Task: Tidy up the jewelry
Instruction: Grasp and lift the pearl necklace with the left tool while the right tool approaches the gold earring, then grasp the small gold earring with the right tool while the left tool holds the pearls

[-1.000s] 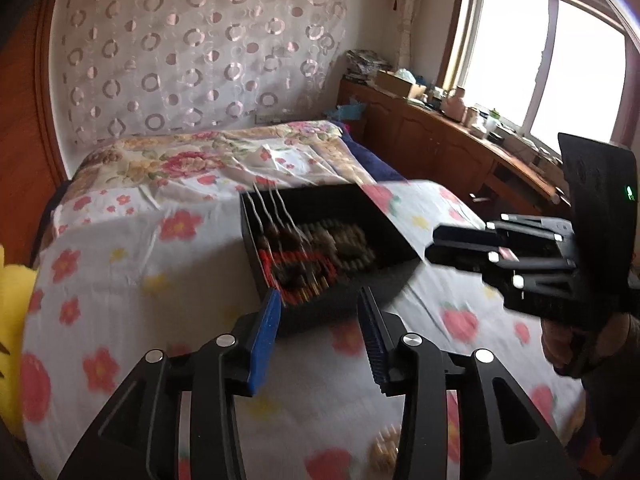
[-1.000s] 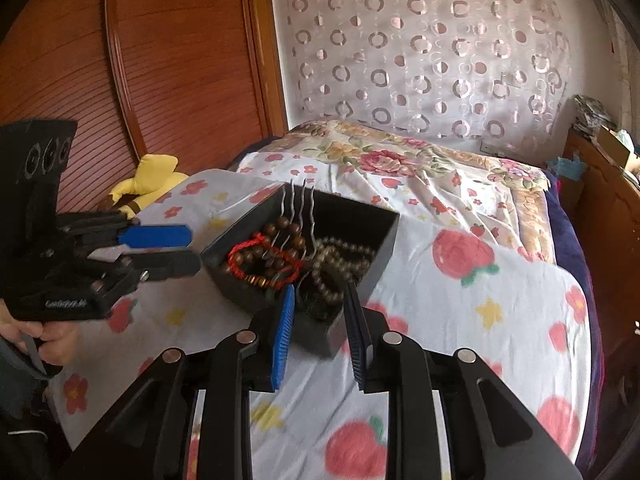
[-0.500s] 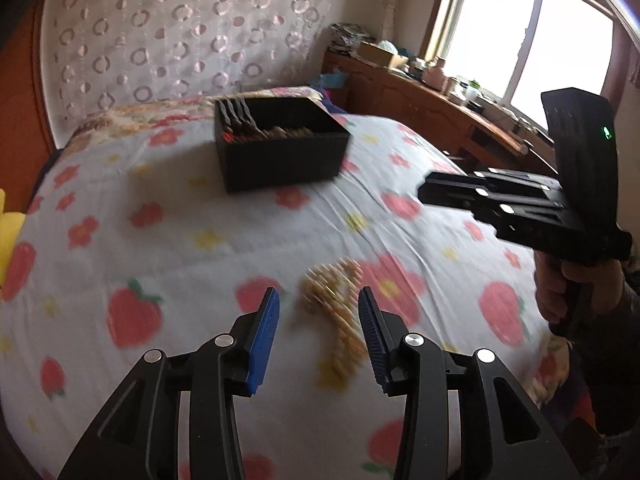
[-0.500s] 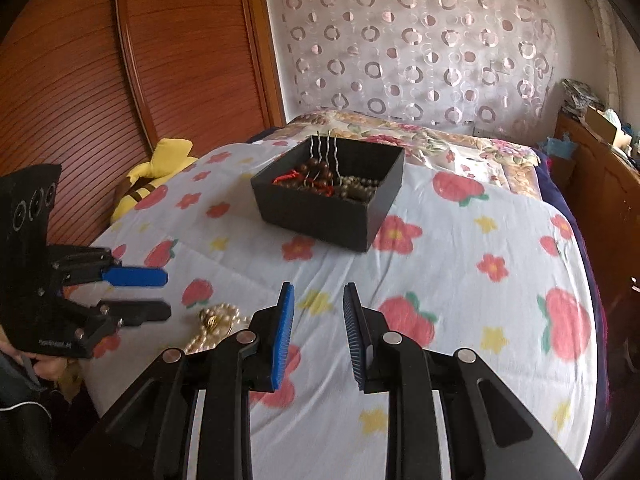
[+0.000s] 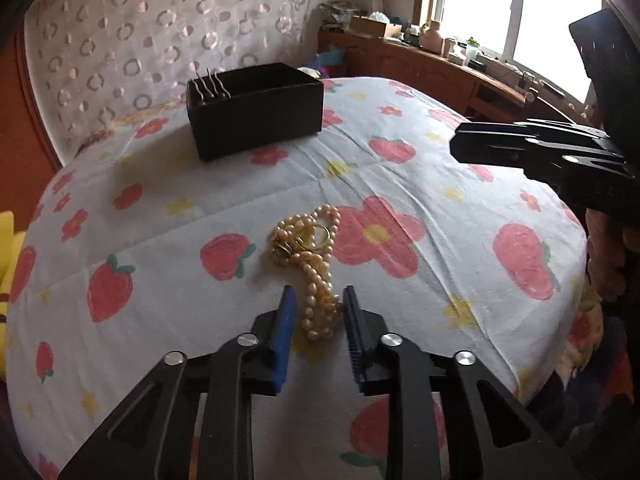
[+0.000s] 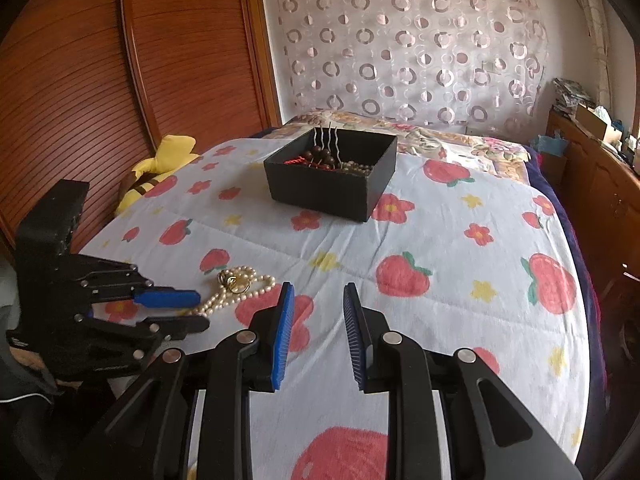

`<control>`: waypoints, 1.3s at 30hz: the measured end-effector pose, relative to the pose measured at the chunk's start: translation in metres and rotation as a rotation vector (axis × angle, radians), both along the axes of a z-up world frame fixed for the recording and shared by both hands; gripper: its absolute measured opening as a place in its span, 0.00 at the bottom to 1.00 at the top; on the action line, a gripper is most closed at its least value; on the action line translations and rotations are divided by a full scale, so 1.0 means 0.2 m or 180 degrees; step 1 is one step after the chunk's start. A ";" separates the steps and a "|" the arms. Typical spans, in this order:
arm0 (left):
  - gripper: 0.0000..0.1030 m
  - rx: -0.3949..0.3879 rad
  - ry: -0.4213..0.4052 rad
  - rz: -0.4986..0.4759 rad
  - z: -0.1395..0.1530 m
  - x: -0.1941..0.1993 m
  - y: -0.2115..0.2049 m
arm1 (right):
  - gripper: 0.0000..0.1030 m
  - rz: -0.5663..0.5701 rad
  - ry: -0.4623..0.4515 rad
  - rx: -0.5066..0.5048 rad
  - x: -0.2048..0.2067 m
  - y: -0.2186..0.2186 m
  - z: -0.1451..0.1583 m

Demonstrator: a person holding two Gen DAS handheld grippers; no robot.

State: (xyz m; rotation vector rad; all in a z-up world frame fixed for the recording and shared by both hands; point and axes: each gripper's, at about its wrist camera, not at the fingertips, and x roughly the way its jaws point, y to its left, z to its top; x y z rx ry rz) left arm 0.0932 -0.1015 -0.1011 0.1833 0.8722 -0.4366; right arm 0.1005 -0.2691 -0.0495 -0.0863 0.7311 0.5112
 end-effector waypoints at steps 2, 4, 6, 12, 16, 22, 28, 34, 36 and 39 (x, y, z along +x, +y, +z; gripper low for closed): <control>0.08 -0.0022 0.0006 -0.0038 0.00 0.00 0.00 | 0.27 -0.0004 0.0012 0.0013 -0.01 0.00 -0.01; 0.08 -0.0048 -0.0058 -0.0087 0.04 0.00 0.00 | 0.27 -0.0009 0.0026 0.0021 -0.02 -0.01 -0.02; 0.08 -0.0083 -0.0154 -0.0100 0.10 -0.01 0.01 | 0.27 -0.0011 0.0043 0.0029 -0.04 -0.02 -0.04; 0.08 -0.0358 -0.0449 -0.0125 0.38 0.03 0.03 | 0.27 -0.0005 0.0064 0.0047 -0.05 -0.01 -0.05; 0.08 -0.0453 -0.0588 -0.0154 0.52 0.06 0.04 | 0.27 0.0029 0.0064 0.0061 -0.05 0.01 -0.05; 0.08 -0.0539 -0.0692 -0.0158 0.64 0.07 0.02 | 0.27 0.0106 0.0091 0.0066 -0.06 0.06 -0.06; 0.08 -0.0532 -0.0770 -0.0021 0.67 0.09 0.09 | 0.27 0.0268 0.0165 0.0067 -0.05 0.17 -0.10; 0.08 -0.0505 -0.0794 0.0140 0.66 0.12 0.19 | 0.27 0.0460 0.0270 0.0064 -0.01 0.33 -0.15; 0.08 -0.0504 -0.0791 0.0193 0.66 0.12 0.24 | 0.27 0.0513 0.0295 0.0072 0.00 0.37 -0.15; 0.08 -0.0498 -0.0784 0.0247 0.65 0.13 0.29 | 0.30 0.0555 0.0343 0.0085 0.02 0.42 -0.16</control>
